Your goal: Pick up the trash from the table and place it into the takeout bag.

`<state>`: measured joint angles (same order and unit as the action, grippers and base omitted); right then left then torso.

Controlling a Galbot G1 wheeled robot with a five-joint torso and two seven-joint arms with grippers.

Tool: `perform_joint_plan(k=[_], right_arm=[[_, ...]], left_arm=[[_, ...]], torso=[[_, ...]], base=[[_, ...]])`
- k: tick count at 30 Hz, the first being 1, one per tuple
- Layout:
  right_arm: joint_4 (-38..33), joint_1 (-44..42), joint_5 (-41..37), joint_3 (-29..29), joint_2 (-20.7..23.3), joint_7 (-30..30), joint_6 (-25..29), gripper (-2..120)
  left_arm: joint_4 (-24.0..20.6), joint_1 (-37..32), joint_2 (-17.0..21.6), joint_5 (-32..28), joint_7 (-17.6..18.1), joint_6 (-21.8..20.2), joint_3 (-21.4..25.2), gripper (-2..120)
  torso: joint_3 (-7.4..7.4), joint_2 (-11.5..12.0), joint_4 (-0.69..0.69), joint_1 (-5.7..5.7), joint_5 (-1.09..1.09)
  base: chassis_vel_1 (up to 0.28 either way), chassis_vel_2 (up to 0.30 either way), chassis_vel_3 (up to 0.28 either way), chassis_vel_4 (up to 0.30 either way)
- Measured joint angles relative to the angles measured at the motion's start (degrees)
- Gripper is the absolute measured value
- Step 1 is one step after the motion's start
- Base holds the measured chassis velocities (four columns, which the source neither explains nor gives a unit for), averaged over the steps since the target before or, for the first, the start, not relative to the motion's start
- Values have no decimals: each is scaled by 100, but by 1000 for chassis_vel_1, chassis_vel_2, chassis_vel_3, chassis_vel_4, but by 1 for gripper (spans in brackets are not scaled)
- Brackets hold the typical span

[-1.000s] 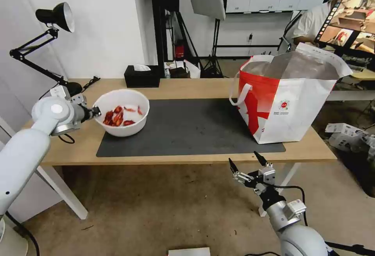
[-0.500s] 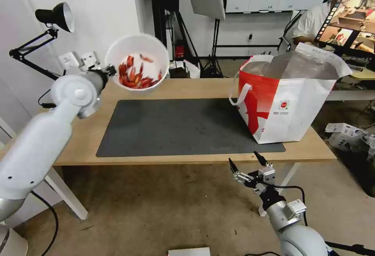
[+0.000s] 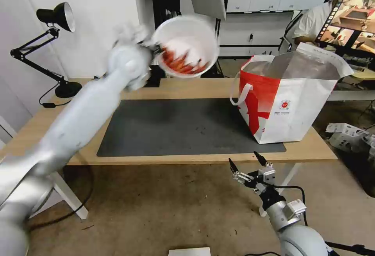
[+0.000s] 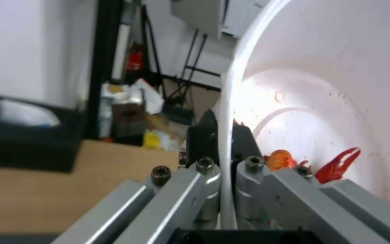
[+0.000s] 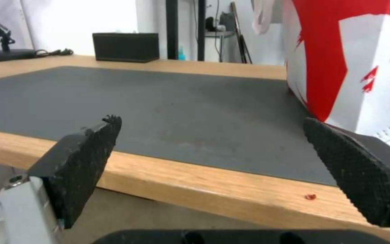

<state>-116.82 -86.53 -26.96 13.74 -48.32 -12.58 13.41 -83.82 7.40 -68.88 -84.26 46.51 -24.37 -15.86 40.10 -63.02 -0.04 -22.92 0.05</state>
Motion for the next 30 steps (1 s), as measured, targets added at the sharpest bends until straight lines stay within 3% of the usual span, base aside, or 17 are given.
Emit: perform_joint_plan(k=[3, 4, 6, 7, 9, 12, 17, 22, 30], right_arm=[[0, 0, 0, 0, 0, 0, 0, 100], [0, 0, 0, 0, 0, 0, 0, 100], [0, 0, 0, 0, 0, 0, 0, 100], [0, 0, 0, 0, 0, 0, 0, 100], [0, 0, 0, 0, 0, 0, 0, 100], [1, 0, 0, 0, 0, 0, 0, 100], [1, 0, 0, 0, 0, 0, 0, 100], [0, 0, 0, 0, 0, 0, 0, 100], [1, 0, 0, 0, 0, 0, 0, 100]], left_arm=[[817, 480, -858, 151, 30, 0, -143, 0], [817, 480, -858, 151, 30, 0, -143, 0], [1292, 694, -1415, 309, 28, 0, -239, 0], [1292, 694, -1415, 309, 28, 0, -239, 0], [1762, 864, -2004, 557, -2, 1, -321, 0], [2100, 985, -2301, 877, -65, 119, -547, 0], [2247, 981, -2330, 1428, -300, 271, -1095, 0], [2187, 715, -2300, 2135, -650, 521, -1570, 0], [2007, 549, -2271, 2350, -875, 633, -1763, 0]], torso=[[0, 0, 4, 0, -3], [0, 0, 4, 0, -3], [0, 0, 4, 0, -3], [0, 0, 4, 0, -3], [0, 0, -1, 0, -1], [0, 0, -2, 0, 0], [1, 1, 7, -1, -5], [0, 0, 2, 0, -5], [0, 0, 3, 1, -5]], base=[[0, 0, 0, 0], [0, 0, 0, 0], [0, 0, 0, 0], [0, 0, 0, 0], [0, 0, 0, 0], [0, 0, 0, 0], [0, 0, 0, 0], [0, 0, 0, 0], [0, 0, 0, 0]])
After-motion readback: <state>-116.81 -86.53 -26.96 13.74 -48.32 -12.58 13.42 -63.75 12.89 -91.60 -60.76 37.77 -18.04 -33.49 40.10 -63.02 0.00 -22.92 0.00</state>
